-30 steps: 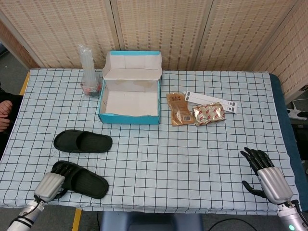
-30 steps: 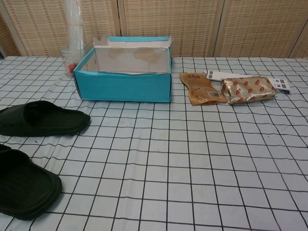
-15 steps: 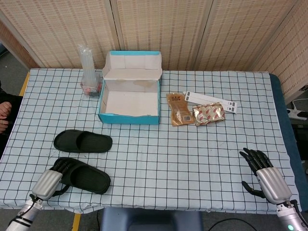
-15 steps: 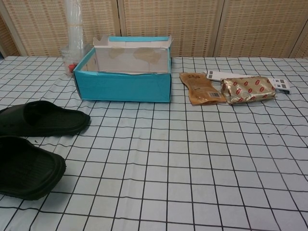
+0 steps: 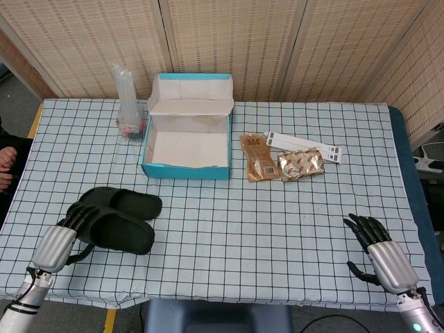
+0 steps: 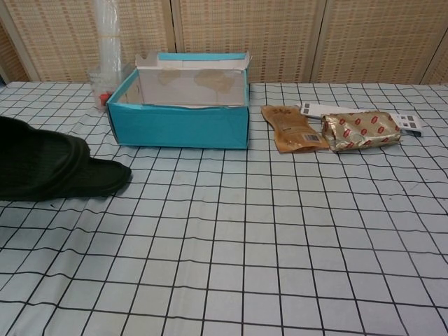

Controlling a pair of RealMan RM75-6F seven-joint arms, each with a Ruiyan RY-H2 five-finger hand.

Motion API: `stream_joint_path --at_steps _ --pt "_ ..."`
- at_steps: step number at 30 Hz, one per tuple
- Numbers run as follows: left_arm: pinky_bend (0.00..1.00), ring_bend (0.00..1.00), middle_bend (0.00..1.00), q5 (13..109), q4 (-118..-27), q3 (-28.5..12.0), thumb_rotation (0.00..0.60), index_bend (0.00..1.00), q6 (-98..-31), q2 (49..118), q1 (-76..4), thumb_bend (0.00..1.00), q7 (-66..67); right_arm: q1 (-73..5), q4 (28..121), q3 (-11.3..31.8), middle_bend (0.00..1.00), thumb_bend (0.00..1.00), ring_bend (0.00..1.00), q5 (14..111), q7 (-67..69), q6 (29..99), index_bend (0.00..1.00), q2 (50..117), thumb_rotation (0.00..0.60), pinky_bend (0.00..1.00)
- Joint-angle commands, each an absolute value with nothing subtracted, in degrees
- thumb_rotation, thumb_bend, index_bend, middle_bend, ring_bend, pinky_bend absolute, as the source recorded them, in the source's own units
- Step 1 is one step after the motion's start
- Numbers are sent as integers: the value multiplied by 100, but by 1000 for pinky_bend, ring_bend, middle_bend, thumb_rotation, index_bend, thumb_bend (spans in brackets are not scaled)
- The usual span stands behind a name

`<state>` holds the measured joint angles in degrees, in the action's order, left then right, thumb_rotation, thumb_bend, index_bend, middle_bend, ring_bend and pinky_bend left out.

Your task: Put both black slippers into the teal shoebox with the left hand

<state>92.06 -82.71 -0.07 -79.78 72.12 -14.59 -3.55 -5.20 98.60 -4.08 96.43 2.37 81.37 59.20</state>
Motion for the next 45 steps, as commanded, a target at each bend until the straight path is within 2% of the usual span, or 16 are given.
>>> stream_joint_path --at_steps 1,5,10,12,15,17,19,21,26,32,39,45 --pt "392 459 654 8811 -9055 -561 600 574 -7617 6813 -1919 415 140 -549 9854 -414 0 217 0 9627 219 8066 0 5943 600 0" --pt "395 462 655 8152 -9533 -1095 600 575 -6783 6718 -2565 416 578 -588 9852 -403 0 216 0 9572 178 7974 0 5977 600 0" --pt "397 465 654 7073 -9422 -1794 600 570 -5727 6973 -3591 424 1308 -617 9843 -361 0 217 0 9457 148 7907 0 6015 600 0" --pt "397 465 653 6696 -9232 -1964 600 569 -5399 7139 -3947 426 1496 -625 9831 -347 0 216 0 9420 130 7886 0 6030 600 0" --pt "397 465 652 6544 -9133 -2019 600 569 -5291 7213 -4087 426 1581 -631 9828 -337 0 216 0 9408 121 7883 0 6036 600 0" --pt "398 465 652 6215 -8757 -2161 600 569 -4996 7471 -4480 426 1733 -634 9814 -314 0 217 0 9348 109 7869 0 6050 600 0" --pt "398 465 652 5587 -7872 -2342 600 568 -4382 7974 -5133 427 1853 -654 9784 -260 0 217 0 9217 81 7818 0 6072 600 0" --pt "398 465 651 5263 -7355 -2396 600 567 -4153 8256 -5466 427 1901 -664 9777 -234 0 217 0 9151 71 7794 0 6079 600 0" --pt "399 466 649 4957 -6384 -2533 600 566 -3834 8773 -5979 432 1625 -687 9763 -213 0 217 0 9063 55 7728 0 6088 600 0" --pt "399 472 652 4563 -4783 -2641 600 566 -3091 9445 -6484 434 1060 -729 9733 -201 0 217 0 8960 -3 7610 0 6110 600 0" --pt "402 477 668 4232 -3996 -2996 600 573 -1891 9656 -6699 433 -82 -742 9719 -183 0 216 0 8869 -24 7561 0 6118 600 0" --pt "404 477 667 4551 -3442 -2952 600 571 -1728 9914 -6784 432 -528 -752 9727 -199 0 217 0 8892 4 7549 0 6105 600 0"
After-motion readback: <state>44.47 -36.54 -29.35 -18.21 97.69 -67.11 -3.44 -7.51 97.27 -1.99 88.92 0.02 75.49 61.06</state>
